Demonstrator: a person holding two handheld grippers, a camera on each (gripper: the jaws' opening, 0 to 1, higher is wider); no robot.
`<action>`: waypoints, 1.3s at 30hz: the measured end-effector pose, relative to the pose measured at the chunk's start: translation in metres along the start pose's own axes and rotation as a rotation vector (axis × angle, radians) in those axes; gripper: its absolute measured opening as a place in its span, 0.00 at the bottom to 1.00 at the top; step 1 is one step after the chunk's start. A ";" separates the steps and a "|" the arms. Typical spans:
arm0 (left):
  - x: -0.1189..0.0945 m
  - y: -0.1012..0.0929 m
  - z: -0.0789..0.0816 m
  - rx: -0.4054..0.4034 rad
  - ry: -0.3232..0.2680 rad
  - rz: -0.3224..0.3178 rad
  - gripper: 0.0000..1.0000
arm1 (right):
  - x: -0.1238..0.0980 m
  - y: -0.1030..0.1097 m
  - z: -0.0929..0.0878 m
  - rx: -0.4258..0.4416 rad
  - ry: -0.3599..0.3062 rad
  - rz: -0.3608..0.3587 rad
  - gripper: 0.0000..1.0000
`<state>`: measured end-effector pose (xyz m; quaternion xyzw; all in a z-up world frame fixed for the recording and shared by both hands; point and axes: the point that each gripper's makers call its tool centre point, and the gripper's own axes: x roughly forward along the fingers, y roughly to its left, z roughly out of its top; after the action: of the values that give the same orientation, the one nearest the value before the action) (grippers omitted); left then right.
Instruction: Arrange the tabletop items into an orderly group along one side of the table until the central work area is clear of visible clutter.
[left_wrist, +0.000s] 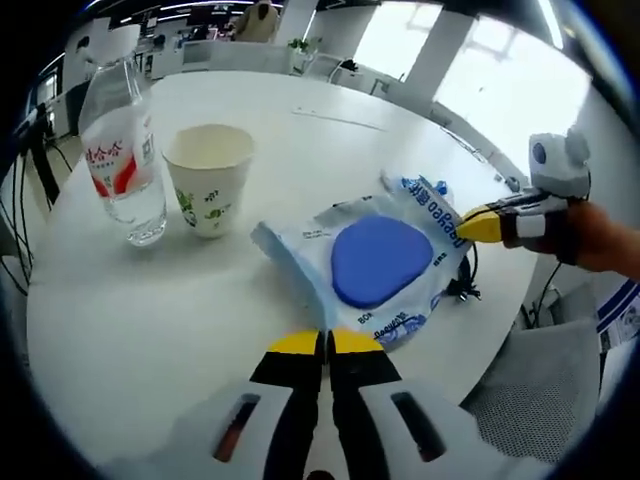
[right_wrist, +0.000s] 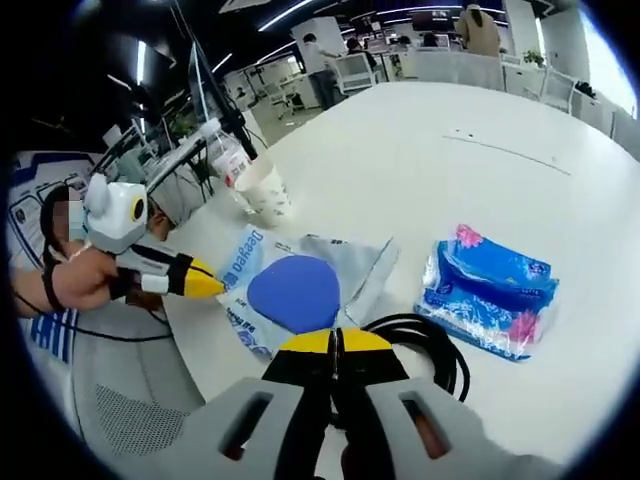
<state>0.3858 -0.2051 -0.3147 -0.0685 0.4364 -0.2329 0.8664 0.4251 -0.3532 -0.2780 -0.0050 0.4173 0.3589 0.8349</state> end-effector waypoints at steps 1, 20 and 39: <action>0.002 0.000 0.001 -0.001 0.002 -0.001 0.00 | 0.001 -0.002 0.002 0.004 -0.003 -0.002 0.00; 0.023 -0.013 0.004 -0.014 0.025 -0.021 0.00 | 0.019 -0.029 0.036 -0.079 0.024 -0.037 0.00; 0.035 -0.005 0.017 -0.068 0.007 -0.010 0.00 | 0.037 -0.059 0.023 0.027 0.028 -0.074 0.00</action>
<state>0.4155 -0.2272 -0.3282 -0.0994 0.4469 -0.2226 0.8607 0.4910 -0.3676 -0.3066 -0.0142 0.4331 0.3222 0.8417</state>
